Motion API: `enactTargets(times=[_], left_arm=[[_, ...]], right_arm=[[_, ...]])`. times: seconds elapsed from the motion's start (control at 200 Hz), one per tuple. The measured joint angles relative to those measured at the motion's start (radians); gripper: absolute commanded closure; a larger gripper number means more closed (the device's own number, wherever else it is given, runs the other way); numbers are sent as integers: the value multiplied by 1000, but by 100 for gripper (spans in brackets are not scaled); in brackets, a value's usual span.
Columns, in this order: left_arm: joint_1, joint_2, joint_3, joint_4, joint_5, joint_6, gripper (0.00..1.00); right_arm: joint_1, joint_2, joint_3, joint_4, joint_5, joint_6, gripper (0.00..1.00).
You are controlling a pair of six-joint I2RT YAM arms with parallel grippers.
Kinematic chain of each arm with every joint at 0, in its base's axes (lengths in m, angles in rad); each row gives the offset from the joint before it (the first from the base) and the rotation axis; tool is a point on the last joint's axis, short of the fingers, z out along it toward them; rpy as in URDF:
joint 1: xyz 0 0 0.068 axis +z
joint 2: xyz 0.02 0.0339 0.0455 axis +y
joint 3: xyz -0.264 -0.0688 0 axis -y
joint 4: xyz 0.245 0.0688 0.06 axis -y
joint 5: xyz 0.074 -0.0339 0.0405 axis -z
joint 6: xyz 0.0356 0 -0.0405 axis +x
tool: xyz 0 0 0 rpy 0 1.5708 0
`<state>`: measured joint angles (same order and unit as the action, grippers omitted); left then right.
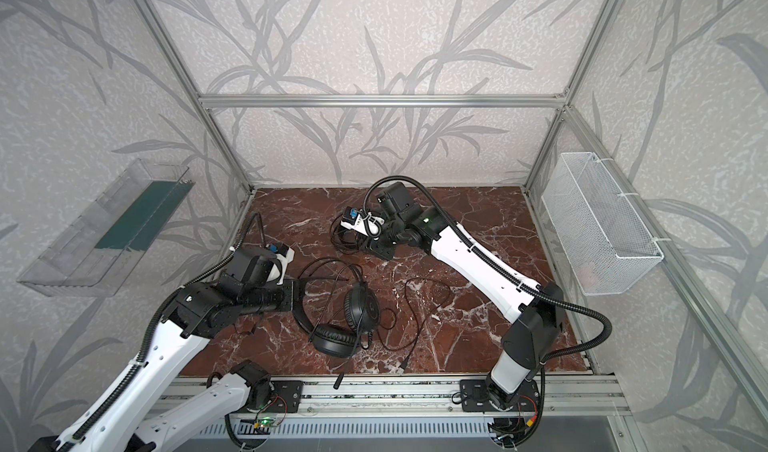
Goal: Wrap the headphones
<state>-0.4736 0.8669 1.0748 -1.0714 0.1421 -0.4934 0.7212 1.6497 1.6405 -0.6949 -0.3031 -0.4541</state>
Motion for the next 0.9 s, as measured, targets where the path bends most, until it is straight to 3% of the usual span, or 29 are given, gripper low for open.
enactTargets(times=[0.2, 0.515, 0.625, 0.9], left_arm=[[21, 73, 127, -109, -106, 5, 100], [78, 125, 190, -171, -159, 3, 100], [129, 125, 193, -168, -126, 0, 100], [211, 205, 283, -175, 24, -71, 100]], right_arm=[[-59, -122, -236, 182, -14, 125, 17], [-64, -260, -541, 515, 37, 365, 9], [-71, -322, -656, 605, 93, 441, 4], [-90, -431, -932, 860, 150, 562, 3]])
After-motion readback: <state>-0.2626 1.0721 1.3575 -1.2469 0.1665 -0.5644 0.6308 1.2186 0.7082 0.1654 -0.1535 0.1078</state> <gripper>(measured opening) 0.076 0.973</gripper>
